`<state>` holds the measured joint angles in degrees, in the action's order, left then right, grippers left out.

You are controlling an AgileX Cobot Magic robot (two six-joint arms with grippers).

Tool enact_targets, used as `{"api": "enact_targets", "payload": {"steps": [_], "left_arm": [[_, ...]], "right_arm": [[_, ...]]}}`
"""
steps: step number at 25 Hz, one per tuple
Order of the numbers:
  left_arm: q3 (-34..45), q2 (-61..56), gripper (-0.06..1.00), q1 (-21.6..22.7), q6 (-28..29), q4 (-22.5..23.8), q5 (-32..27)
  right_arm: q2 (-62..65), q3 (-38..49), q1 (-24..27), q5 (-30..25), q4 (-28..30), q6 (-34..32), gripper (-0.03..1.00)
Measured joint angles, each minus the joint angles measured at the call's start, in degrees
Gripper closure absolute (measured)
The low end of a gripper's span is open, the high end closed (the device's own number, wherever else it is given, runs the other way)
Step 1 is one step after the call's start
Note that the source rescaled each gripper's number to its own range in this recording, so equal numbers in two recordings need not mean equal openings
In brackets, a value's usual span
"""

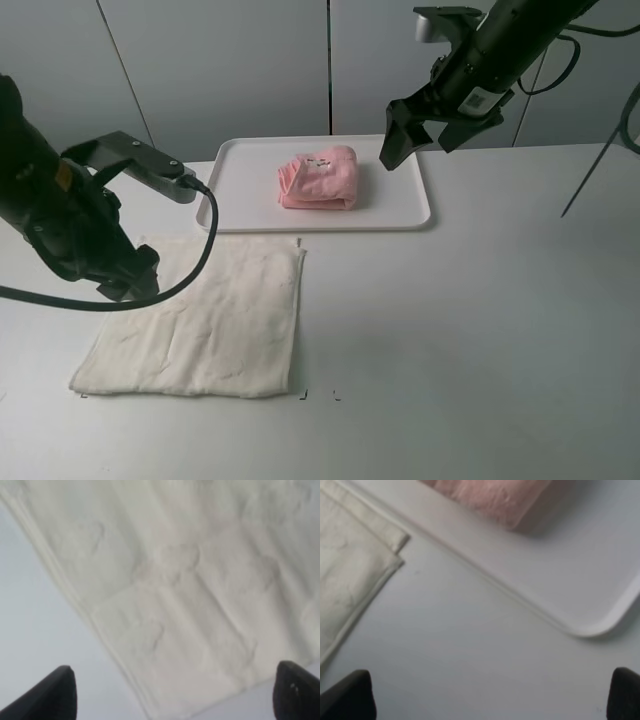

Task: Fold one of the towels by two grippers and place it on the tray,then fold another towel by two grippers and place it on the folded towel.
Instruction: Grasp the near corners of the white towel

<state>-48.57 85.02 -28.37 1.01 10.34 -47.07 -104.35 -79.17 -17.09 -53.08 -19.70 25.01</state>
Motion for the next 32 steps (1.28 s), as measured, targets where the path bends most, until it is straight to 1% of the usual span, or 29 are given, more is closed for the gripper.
{"api": "enact_targets", "payload": {"steps": [2, 4, 5, 6, 9, 11, 12, 13, 15, 17, 19, 22, 24, 27, 32], "left_arm": [[1.3, -0.5, -0.05, 1.5, -6.0, -1.2, -1.7], [2.3, -0.7, -0.05, 2.5, -10.7, -1.6, -2.2], [2.8, -0.7, -0.05, 2.6, -13.6, -1.7, -2.2], [3.1, -0.8, -0.05, 2.6, -16.4, -1.7, -1.9], [5.4, -0.8, -0.05, 2.6, -29.3, -1.1, -0.2], [6.9, -0.8, -0.05, 2.6, -36.6, -0.3, 1.4], [7.7, -0.8, -0.05, 2.6, -39.2, 0.1, 2.9], [8.3, -0.8, -0.05, 2.6, -40.7, 0.6, 4.6], [9.9, -0.8, -0.05, 2.6, -42.4, 1.5, 7.9], [11.4, -0.8, -0.05, 2.6, -43.0, 3.2, 10.5], [12.6, -0.8, -0.05, 2.6, -43.2, 4.7, 10.9], [13.0, -0.8, -0.05, 2.6, -43.3, 5.0, 11.1], [13.0, -0.8, -0.05, 2.6, -43.2, 4.1, 12.4], [13.0, -0.8, -0.05, 2.6, -43.2, 0.9, 13.8], [13.0, -0.8, -0.05, 2.6, -43.2, -1.1, 14.2]], "right_arm": [[0.7, 2.5, -0.6, 0.0, -1.6, 3.3, -0.03], [0.8, 4.1, -2.9, -0.1, -1.9, 6.4, -0.03], [0.8, 4.5, -5.0, -0.2, -1.4, 7.4, -0.03], [0.8, 4.6, -7.5, -0.2, -0.2, 8.3, -0.03], [0.8, 4.6, -15.0, -0.2, 4.7, 10.9, -0.03], [0.8, 4.8, -18.9, -0.4, 7.5, 13.2, -0.03], [0.7, 4.9, -20.4, -0.6, 8.5, 14.5, -0.03], [0.4, 5.1, -21.5, -1.0, 8.8, 16.1, -0.03], [-0.3, 5.1, -22.9, -1.8, 9.3, 19.1, -0.03], [-1.1, 5.2, -23.4, -2.3, 9.4, 21.2, -0.03], [-1.6, 5.2, -23.4, -2.3, 8.7, 22.2, -0.03], [-2.0, 5.2, -23.4, -2.4, 8.5, 22.6, -0.03], [-2.1, 5.2, -23.4, -2.4, 8.2, 22.6, -0.03], [-2.1, 5.2, -23.4, -2.4, 6.9, 22.6, -0.03], [-2.1, 5.2, -23.4, -2.4, 5.5, 22.7, -0.03]]}}
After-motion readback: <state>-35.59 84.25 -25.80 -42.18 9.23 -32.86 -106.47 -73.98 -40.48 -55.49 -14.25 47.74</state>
